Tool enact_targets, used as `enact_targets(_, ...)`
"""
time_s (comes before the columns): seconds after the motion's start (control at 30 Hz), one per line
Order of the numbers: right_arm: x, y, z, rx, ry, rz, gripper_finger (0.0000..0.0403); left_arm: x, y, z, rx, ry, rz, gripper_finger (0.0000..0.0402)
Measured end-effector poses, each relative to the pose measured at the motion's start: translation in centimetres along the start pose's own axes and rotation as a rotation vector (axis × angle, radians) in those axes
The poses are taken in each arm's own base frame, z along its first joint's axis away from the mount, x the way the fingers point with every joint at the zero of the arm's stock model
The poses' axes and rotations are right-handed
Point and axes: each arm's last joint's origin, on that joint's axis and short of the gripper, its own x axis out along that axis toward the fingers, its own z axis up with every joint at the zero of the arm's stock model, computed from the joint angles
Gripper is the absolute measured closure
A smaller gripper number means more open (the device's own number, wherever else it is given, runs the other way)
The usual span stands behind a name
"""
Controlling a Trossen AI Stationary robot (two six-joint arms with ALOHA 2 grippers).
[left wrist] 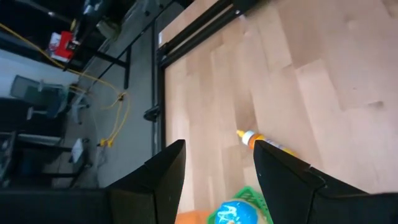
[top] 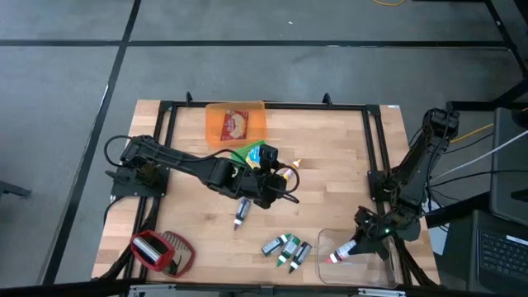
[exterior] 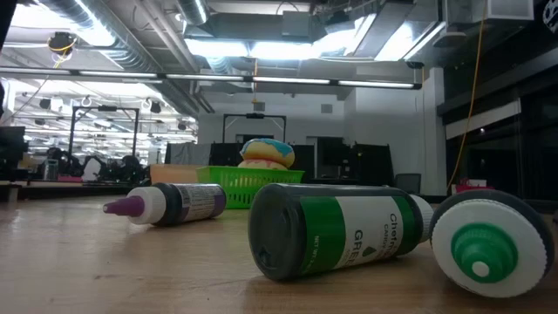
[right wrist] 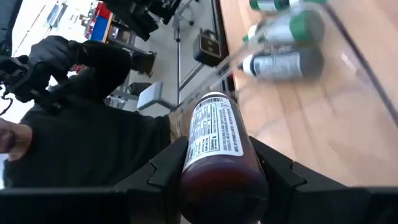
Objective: Pick & Place Food Item
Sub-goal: Put the pink food coloring into the transparent bin
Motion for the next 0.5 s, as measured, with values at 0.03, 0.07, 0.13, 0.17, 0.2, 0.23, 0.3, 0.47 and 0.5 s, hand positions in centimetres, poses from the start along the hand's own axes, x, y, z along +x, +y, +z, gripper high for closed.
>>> enact_targets(0.03, 0.01, -0.03, -0.13, 0.020, 0.001, -0.002, 0.0257, 0.06, 0.06, -0.01, -0.002, -0.001, -0.002, 0.0217)
enact_targets(0.07, 0.03, -0.07, -0.23, 0.036, 0.004, -0.004, 0.0257, 0.15, 0.17, -0.04, -0.006, -0.001, -0.001, 0.0217)
enact_targets(0.13, 0.17, -0.23, -0.36, 0.055, 0.006, -0.017, 0.0254, 0.32, 0.35, -0.11, -0.007, 0.002, -0.004, 0.0217)
enact_targets(0.17, 0.22, -0.28, -0.40, 0.061, 0.006, -0.020, 0.0251, 0.41, 0.44, -0.15, -0.009, 0.003, -0.007, 0.0217)
enact_targets(0.2, 0.26, -0.31, -0.43, 0.070, 0.006, -0.023, 0.0247, 0.48, 0.52, -0.19, -0.010, 0.004, -0.008, 0.0217)
enact_targets(0.23, 0.29, -0.36, -0.46, 0.075, 0.005, -0.026, 0.0241, 0.55, 0.60, -0.22, -0.011, 0.006, -0.007, 0.0217)
enact_targets(0.3, 0.31, -0.38, -0.47, 0.081, 0.004, -0.028, 0.0228, 0.57, 0.63, -0.23, -0.005, 0.006, -0.007, 0.0217)
enact_targets(0.47, 0.32, -0.38, -0.48, 0.098, 0.009, -0.028, 0.0200, 0.64, 0.68, -0.26, 0.006, 0.008, -0.006, 0.0217)
enact_targets(0.5, 0.32, -0.38, -0.48, 0.098, 0.011, -0.027, 0.0197, 0.66, 0.70, -0.27, 0.005, 0.008, -0.008, 0.0217)
